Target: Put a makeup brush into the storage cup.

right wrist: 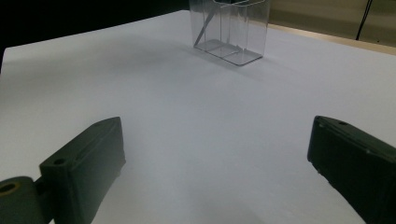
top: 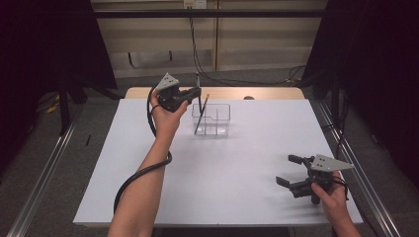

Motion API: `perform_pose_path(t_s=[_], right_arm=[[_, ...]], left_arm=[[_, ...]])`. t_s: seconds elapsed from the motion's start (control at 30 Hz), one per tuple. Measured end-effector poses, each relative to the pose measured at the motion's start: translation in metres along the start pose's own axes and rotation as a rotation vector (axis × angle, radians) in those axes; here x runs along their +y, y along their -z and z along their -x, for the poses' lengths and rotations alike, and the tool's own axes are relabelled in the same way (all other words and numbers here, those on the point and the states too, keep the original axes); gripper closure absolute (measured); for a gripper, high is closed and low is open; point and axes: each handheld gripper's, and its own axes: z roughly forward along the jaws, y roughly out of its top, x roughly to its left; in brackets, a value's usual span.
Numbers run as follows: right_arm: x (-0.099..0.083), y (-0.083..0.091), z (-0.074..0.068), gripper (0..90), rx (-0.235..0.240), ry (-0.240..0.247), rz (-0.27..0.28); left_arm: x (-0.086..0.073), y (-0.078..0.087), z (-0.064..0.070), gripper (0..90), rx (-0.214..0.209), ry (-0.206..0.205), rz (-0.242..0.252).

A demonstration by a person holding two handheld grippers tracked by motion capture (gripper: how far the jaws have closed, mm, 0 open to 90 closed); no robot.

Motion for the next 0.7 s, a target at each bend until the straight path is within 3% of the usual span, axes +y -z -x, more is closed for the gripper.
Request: perform_pose_path(t_s=[0.7], right_arm=[[-0.0002, -0.0010, -0.0003, 3.5, 0.003, 0.005, -0.003]], left_arm=[[-0.0093, -0.0018, -0.0003, 83.8, -0.001, 0.005, -0.016]])
